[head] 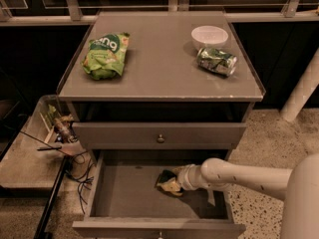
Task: Place sponge into middle drawer
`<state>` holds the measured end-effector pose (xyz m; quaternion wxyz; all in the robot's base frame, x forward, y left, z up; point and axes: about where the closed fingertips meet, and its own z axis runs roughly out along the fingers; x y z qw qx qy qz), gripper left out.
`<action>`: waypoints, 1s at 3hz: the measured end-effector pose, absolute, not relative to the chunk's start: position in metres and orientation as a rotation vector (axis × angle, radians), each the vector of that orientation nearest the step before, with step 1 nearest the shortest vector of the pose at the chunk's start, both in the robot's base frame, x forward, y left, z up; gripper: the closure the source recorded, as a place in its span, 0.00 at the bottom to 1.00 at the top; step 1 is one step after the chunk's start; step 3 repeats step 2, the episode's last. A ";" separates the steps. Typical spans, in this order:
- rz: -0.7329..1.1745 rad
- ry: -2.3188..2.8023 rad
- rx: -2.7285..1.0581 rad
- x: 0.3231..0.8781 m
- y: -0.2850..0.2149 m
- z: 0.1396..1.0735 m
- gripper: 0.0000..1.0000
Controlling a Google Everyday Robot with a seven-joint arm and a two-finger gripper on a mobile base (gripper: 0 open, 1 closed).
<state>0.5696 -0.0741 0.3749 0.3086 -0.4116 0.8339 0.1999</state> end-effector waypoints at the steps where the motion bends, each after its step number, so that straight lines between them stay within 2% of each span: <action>1: 0.528 2.204 -1.088 0.570 -0.074 0.375 0.00; 3: 0.529 2.204 -1.088 0.570 -0.074 0.375 0.00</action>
Offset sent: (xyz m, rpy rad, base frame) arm 0.0000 0.0000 0.0000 0.0000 0.0000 0.0000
